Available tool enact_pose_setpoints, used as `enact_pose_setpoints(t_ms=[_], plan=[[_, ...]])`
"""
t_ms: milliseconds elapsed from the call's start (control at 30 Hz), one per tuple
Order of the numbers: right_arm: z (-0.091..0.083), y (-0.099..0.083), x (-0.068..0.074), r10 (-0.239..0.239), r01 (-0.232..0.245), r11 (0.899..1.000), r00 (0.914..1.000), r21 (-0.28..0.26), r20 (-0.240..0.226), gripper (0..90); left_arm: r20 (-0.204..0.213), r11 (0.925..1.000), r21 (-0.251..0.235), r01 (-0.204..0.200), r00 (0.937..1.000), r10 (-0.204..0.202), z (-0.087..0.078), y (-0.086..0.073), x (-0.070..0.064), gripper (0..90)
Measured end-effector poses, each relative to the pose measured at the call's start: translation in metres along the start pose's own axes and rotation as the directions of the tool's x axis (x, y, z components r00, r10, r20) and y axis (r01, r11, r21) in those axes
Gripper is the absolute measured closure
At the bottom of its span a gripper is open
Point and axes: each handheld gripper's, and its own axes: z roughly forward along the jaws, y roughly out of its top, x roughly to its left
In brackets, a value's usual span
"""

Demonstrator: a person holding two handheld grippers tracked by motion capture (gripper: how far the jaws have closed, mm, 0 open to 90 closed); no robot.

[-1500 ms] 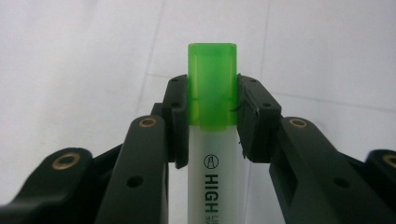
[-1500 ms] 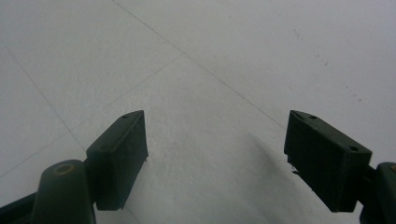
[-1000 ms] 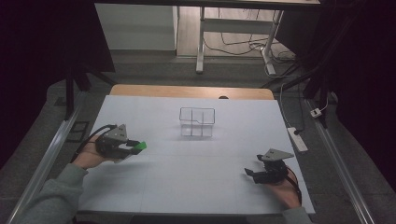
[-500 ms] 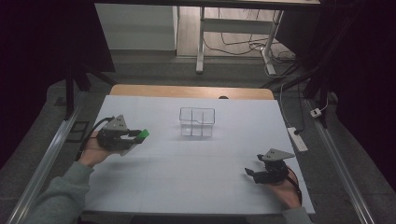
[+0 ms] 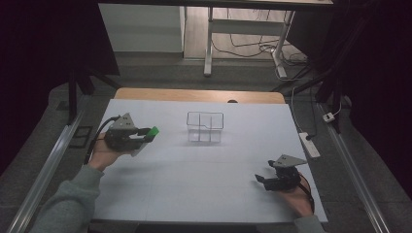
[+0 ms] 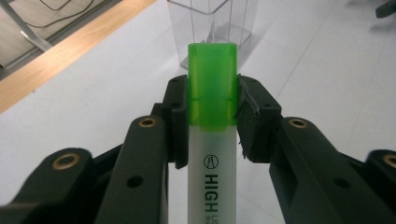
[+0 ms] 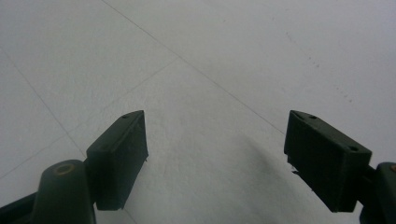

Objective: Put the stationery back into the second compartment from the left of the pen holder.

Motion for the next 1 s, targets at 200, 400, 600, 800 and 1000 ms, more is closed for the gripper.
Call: enact_pose_setpoints(t_ms=[200,400,600,800,1000], plan=[[0.000,0.000,0.000,0.001,-0.001,1.000,1.0000,0.001,0.000,21.3,-0.004,0.9998,-0.020,0.004,1.0000,-0.004,0.004,0.008,-0.001,66.5],[0.000,0.000,-0.001,0.000,0.000,1.000,1.0000,0.002,0.002,21.4,-0.011,0.9991,-0.041,0.007,0.9999,-0.007,0.007,0.017,-0.001,66.4],[0.000,-0.001,-0.001,-0.001,0.001,1.000,1.0000,0.004,0.005,21.5,-0.013,0.9982,-0.059,0.009,0.9999,-0.010,0.011,0.025,-0.001,66.5],[0.000,-0.001,-0.001,0.000,0.000,1.000,1.0000,0.002,0.008,21.5,-0.012,0.9964,-0.085,0.009,0.9999,-0.010,0.017,0.037,-0.001,66.4],[0.000,-0.001,-0.001,-0.001,0.001,1.000,0.9998,0.006,0.019,21.6,-0.008,0.9933,-0.115,0.016,0.9998,-0.017,0.022,0.049,0.000,66.4]])
